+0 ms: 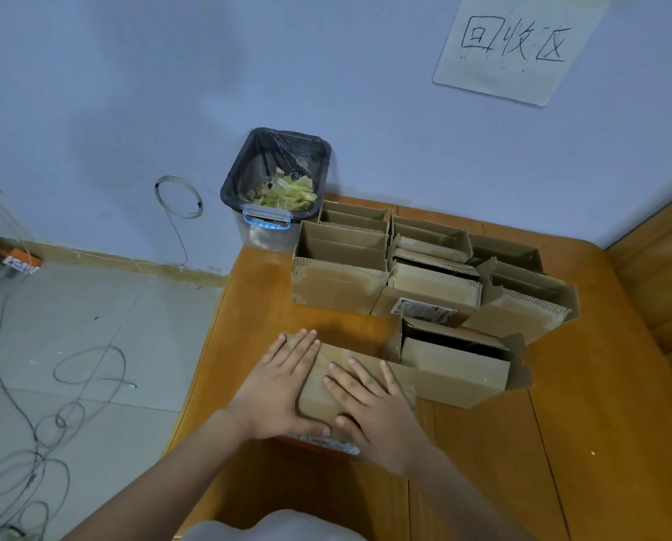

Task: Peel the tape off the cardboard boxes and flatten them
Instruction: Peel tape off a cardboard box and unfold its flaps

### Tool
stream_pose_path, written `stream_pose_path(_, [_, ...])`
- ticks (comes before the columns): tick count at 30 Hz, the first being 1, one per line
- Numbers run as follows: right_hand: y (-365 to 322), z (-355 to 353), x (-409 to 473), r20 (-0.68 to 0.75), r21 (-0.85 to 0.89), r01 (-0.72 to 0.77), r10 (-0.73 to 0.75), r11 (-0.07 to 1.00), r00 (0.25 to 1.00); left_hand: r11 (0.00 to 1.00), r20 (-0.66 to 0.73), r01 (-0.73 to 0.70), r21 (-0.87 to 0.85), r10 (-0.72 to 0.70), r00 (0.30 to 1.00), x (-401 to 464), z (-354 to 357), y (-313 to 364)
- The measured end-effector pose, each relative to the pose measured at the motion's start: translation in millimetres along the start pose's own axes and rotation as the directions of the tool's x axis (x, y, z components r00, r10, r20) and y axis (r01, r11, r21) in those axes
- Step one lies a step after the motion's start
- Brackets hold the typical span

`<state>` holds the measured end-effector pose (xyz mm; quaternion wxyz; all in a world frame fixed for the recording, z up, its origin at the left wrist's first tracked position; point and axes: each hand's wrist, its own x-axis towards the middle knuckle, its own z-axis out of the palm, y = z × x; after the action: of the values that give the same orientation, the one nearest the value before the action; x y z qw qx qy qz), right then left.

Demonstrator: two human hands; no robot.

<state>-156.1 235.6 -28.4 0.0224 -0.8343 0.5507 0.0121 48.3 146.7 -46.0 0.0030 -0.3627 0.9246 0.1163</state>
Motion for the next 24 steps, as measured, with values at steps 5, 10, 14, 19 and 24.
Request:
stream_pose_path(5, [4.8,2.9,-9.9,-0.038,-0.024,-0.028,0.027,0.999,0.999,1.0,0.01,0.004,0.011,-0.005,1.0,-0.7,0.0,0.5])
stream_pose_path(10, [20.5,7.7,-31.9,-0.094,-0.038,-0.017,0.014,0.999,0.995,1.0,0.014,0.0,0.011,0.0,1.0,0.1,-2.1,-0.3])
stream_pose_path(14, [18.0,8.4,-35.9,-0.19,0.043,-0.021,0.029,0.999,0.981,1.0,0.009,-0.008,0.017,0.008,1.0,-0.8,-1.2,0.4])
stream_pose_path(19, [0.0,2.7,-21.2,-0.305,0.267,-0.019,0.103,0.964,0.947,0.999,0.04,-0.004,0.042,0.002,0.999,-0.1,-4.2,2.7])
stream_pose_path(24, [-6.4,-1.9,-0.9,-0.076,0.166,0.078,-0.066,0.983,0.995,0.997,0.055,-0.013,0.083,0.008,0.998,1.7,-8.0,8.5])
